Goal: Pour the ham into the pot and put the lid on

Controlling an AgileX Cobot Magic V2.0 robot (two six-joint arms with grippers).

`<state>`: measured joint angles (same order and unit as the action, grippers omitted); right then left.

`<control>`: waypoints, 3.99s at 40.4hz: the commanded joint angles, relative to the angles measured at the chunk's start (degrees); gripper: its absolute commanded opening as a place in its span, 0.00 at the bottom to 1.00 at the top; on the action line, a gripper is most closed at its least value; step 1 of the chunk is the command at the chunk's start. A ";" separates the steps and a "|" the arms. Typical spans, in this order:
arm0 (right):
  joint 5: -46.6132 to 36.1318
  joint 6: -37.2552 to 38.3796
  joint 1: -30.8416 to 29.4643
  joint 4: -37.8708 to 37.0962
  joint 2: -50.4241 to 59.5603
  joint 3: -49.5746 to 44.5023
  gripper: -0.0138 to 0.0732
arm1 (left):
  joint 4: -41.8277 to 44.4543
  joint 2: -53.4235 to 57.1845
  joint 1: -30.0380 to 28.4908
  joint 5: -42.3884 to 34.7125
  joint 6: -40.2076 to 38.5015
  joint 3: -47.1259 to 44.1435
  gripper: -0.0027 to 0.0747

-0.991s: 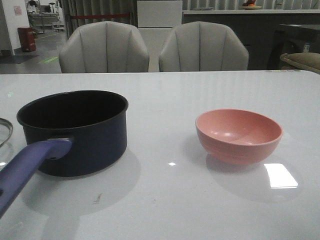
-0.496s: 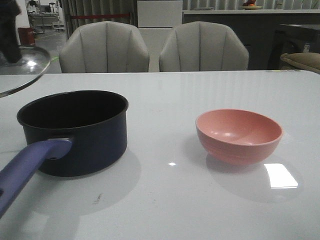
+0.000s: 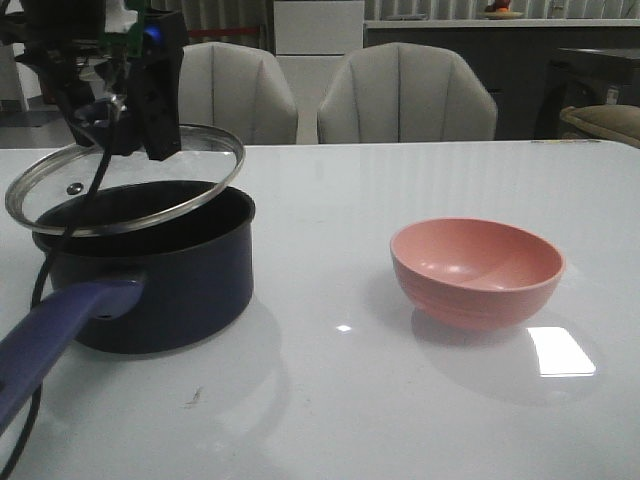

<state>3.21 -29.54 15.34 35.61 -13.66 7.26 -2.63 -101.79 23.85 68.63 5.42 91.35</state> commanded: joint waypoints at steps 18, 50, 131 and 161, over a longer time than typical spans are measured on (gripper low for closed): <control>-3.62 -0.09 0.13 0.39 -0.36 1.66 0.72 | 0.46 1.76 0.35 -5.25 -0.04 2.01 0.45; -3.62 -0.09 0.13 0.39 -0.36 1.66 0.72 | 0.99 -2.34 0.48 -7.36 -0.04 2.13 0.45; -3.62 -0.09 0.13 0.39 -0.36 1.66 0.72 | 3.30 -2.34 0.48 -4.83 -0.04 2.95 0.85; -3.62 -0.09 0.13 0.39 -0.36 1.66 0.72 | 1.84 21.43 0.48 -9.58 -0.04 -2.05 0.84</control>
<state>3.21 -29.54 15.34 35.61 -13.66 7.26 -0.30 -86.65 23.94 64.02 5.52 91.13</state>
